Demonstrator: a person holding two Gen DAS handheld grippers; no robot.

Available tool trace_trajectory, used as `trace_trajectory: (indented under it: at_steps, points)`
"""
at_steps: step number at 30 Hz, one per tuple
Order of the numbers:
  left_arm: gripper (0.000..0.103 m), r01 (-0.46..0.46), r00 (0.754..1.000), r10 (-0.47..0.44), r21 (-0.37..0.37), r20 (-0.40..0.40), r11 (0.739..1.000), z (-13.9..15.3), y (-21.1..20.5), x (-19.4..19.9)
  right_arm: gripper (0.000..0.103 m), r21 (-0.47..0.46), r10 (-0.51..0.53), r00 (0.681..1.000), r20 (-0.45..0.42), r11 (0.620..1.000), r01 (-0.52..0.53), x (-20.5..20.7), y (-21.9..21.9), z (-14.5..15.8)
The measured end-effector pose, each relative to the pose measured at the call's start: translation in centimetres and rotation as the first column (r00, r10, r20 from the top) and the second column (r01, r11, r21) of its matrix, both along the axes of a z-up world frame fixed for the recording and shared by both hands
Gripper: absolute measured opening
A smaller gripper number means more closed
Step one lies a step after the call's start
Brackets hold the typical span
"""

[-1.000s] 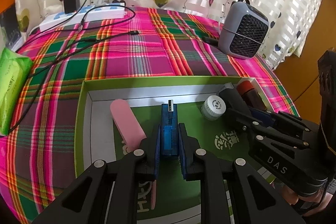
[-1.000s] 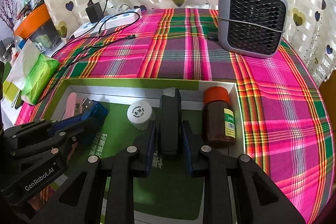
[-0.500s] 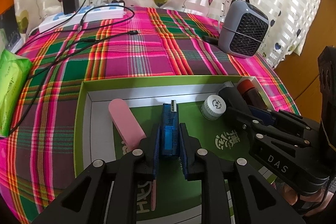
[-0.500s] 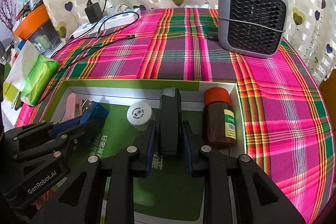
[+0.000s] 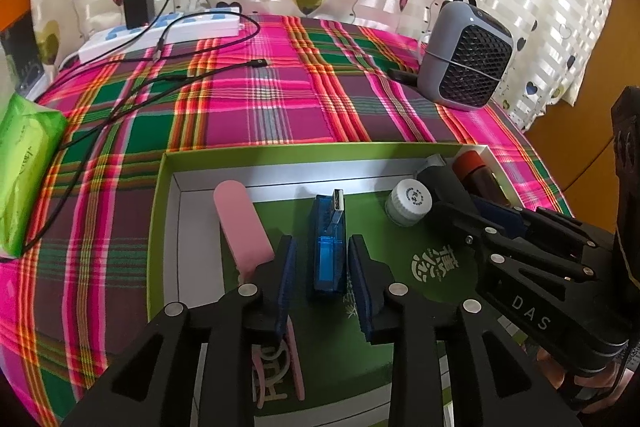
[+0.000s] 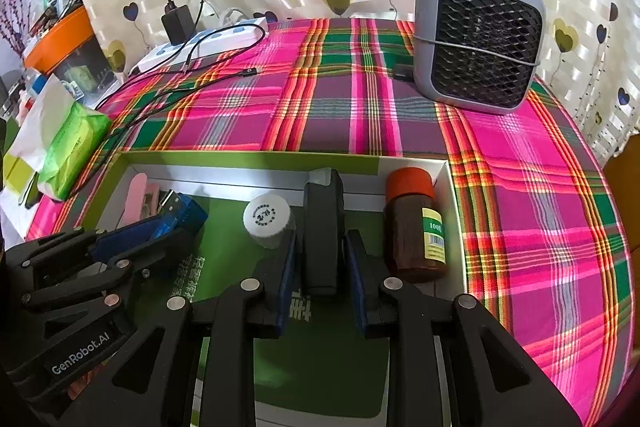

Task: Organize rigid objects
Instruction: 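Lower both items into the tray and open both tools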

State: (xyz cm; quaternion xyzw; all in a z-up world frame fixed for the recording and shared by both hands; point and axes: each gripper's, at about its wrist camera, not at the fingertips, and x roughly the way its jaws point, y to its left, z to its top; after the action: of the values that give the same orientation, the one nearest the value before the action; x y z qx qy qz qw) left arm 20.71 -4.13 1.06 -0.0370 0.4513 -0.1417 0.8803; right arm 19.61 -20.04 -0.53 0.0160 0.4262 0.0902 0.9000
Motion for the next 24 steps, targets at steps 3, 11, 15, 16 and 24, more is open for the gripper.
trace_trajectory:
  at_steps: [3, 11, 15, 16, 24]
  points:
    - [0.026, 0.001, 1.0, -0.001, 0.004, 0.007, 1.0, 0.2, 0.0, -0.4, 0.027, -0.001, -0.001, 1.0, 0.014, 1.0, 0.001, -0.2, 0.1, 0.2]
    - [0.026, 0.0, 0.999, 0.0, 0.006, 0.039, 1.0, 1.2, 0.1, -1.9, 0.032, -0.005, -0.006, 0.999, 0.044, 1.0, 0.006, -1.4, 0.1, 0.9]
    - [0.026, -0.004, 0.999, 0.004, 0.005, 0.049, 1.0, 1.7, 0.2, -2.8, 0.036, -0.017, -0.003, 0.998, 0.061, 1.0, 0.004, -2.1, 0.4, 1.4]
    - [0.026, -0.006, 0.999, 0.006, 0.006, 0.052, 1.0, 1.8, 0.2, -3.0, 0.038, -0.016, -0.003, 0.998, 0.065, 1.0, 0.004, -2.4, 0.5, 1.5]
    - [0.026, -0.016, 0.996, 0.016, 0.006, 0.089, 1.0, 2.8, 0.8, -5.1, 0.039, -0.008, -0.01, 0.996, 0.084, 1.0, 0.011, -4.2, 0.6, 2.1]
